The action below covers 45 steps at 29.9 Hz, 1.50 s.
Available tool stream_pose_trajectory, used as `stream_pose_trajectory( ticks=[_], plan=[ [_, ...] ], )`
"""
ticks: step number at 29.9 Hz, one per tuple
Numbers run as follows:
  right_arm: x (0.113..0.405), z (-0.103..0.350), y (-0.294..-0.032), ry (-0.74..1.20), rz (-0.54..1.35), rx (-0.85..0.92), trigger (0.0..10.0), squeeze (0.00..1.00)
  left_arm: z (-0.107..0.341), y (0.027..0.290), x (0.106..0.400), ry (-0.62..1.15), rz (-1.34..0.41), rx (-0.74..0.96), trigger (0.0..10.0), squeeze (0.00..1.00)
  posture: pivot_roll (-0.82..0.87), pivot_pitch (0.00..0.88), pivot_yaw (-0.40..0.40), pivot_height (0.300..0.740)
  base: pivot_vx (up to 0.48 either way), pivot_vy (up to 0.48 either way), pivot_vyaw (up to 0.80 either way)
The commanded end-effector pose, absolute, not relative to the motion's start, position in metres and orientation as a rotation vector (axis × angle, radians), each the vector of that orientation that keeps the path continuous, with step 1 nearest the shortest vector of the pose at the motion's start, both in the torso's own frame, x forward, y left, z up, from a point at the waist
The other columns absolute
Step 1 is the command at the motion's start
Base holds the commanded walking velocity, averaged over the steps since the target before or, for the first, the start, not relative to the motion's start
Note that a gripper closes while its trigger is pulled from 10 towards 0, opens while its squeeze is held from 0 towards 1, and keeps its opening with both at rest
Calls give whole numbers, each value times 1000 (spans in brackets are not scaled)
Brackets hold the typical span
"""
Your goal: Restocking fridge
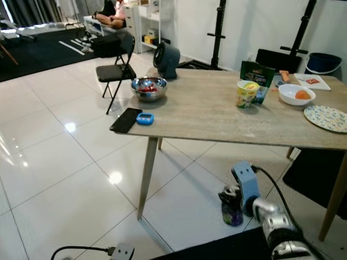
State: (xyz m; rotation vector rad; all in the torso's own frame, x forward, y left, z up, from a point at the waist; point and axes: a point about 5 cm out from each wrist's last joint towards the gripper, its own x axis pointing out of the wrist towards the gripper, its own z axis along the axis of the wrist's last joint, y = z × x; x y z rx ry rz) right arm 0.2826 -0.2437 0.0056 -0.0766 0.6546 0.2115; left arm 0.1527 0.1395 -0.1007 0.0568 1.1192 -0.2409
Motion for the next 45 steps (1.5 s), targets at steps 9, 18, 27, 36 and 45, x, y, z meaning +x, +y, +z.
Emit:
stream_pose_trajectory(
  ticks=[9, 18, 27, 36, 45],
  plan=[
    [219, -43, -268, 792, -185, 46, 10000, 0, -102, 146, 149, 1136, -244, 90, 10000, 0, -40, 0, 12, 740, 0, 0, 0],
    [174, -69, -267, 882, -315, 102, 10000, 0, -101, 149, 151, 1125, -251, 121, 10000, 0, -36, 0, 19, 740, 0, 0, 0],
    [172, -74, -254, 889, -344, 113, 10000, 0, -101, 148, 153, 1112, -256, 141, 10000, 0, -34, 0, 19, 740, 0, 0, 0],
    [174, -76, -249, 905, -327, 128, 10000, 0, -101, 148, 152, 1107, -257, 153, 10000, 0, -34, 0, 19, 740, 0, 0, -267],
    [173, -77, -243, 919, -308, 120, 10000, 0, -102, 148, 150, 1113, -259, 157, 10000, 0, -34, 0, 19, 740, 0, 0, -800]
  ],
)
